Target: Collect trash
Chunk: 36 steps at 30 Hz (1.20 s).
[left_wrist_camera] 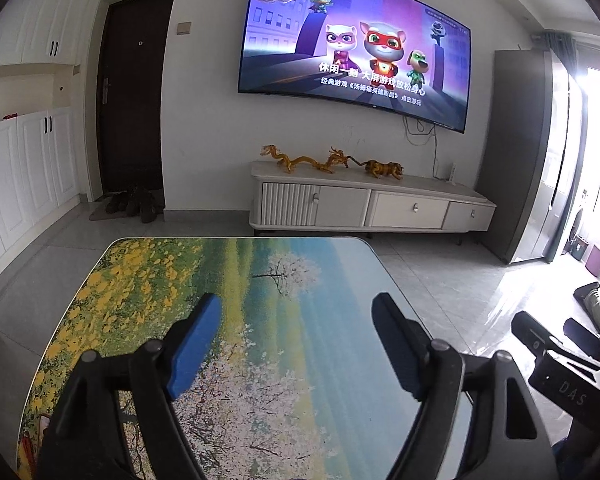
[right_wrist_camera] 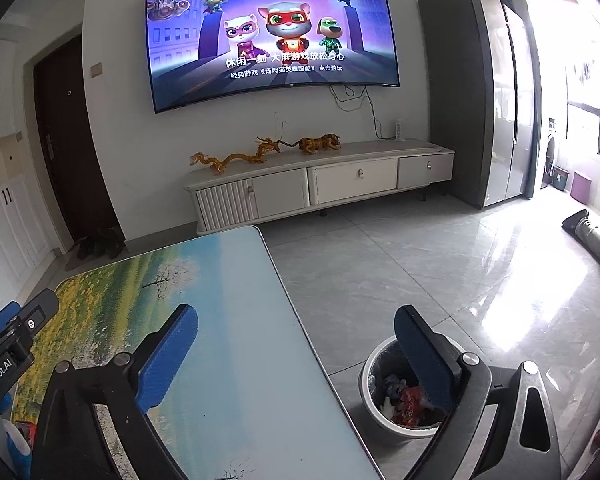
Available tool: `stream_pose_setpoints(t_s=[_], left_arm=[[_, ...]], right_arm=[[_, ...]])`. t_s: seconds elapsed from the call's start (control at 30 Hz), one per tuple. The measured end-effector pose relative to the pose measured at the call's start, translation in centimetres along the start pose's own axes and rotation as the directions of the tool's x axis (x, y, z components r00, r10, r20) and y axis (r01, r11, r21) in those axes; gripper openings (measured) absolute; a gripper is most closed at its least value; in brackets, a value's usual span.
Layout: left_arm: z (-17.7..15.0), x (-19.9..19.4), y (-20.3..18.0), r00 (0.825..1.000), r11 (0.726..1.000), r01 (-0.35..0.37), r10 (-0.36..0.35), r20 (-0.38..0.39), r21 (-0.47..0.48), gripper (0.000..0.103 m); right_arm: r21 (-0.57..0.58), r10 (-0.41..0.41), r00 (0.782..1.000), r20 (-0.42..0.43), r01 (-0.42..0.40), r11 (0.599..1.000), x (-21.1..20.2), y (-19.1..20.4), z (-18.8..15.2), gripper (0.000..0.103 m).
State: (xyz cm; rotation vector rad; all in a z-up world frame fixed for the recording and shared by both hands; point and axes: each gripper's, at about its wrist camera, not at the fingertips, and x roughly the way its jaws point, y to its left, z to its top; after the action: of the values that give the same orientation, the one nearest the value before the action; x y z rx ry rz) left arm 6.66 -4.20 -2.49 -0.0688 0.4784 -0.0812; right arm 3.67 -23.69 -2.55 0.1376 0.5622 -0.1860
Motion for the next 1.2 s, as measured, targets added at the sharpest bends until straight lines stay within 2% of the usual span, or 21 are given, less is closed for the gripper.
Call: stream_pose_setpoints(t_s=[0.27, 0.57, 1.2], left_arm=[[-0.1, 0.6, 0.0, 0.999, 1.0, -0.023, 0.023, 0.025, 0.006, 0.09], [-0.1, 1.1, -0.2, 1.0, 1.0, -0.01, 0.009, 0.03, 0.012, 0.091], [-0.4, 2.0, -1.8, 1.0, 0.998, 0.018, -0.018, 0.004, 0.054, 0.092]], right_arm=[[-0.007, -0.043, 0.998, 0.038, 0.043, 0.999, 0.1, 0.2, 0.1, 0.099], [-0.013, -0.075, 0.994, 0.08, 0.076, 0.997, 0.1, 0.1, 0.2, 0.1], [0.008, -0.117, 0.99, 0.085, 0.116, 0.993, 0.5, -1.4, 0.2, 0.1]])
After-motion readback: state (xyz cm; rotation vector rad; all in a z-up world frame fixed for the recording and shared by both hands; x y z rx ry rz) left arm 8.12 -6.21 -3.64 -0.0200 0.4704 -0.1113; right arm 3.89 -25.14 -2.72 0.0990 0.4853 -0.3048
